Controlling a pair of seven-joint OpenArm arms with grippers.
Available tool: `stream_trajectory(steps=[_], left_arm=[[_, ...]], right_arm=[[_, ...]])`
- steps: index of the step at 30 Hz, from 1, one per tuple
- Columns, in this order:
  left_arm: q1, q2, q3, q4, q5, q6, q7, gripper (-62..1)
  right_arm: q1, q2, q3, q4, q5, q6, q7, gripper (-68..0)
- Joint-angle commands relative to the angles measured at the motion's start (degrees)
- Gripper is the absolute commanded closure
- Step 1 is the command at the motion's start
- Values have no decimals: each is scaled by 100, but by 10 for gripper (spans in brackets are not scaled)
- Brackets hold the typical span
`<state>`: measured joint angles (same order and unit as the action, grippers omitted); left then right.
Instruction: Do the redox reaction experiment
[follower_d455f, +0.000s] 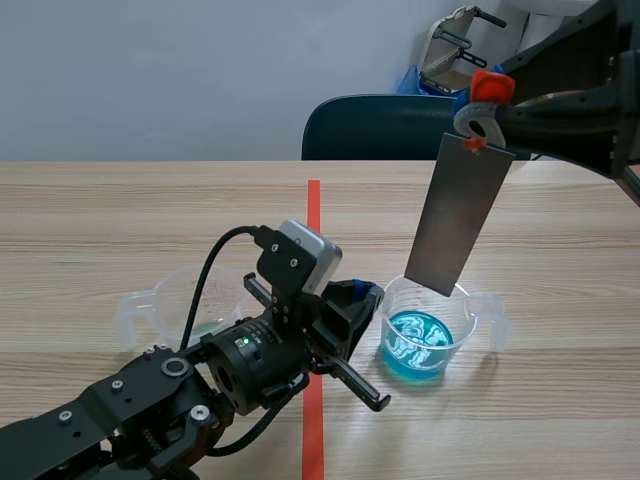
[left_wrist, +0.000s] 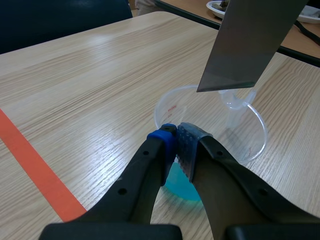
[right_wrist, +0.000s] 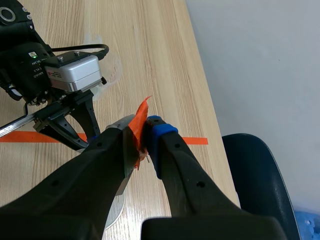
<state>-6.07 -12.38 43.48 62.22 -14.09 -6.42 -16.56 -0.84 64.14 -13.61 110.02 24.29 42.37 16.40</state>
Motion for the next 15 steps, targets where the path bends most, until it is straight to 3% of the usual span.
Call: stream_trajectory(steps=[1,10,15], left_arm=[[-63,66,-26,116,-11,-26,-107,-25],[-39,26,-26,125,0,-31,-140,-25],[245,-286,-48,442,-15,-31,-72,-25]], right_arm=[[50,28,59,74,79,35,76,-8],[50,28,59,74,81,35,42,-8],[50,26,59,74,81,35,42,-8]])
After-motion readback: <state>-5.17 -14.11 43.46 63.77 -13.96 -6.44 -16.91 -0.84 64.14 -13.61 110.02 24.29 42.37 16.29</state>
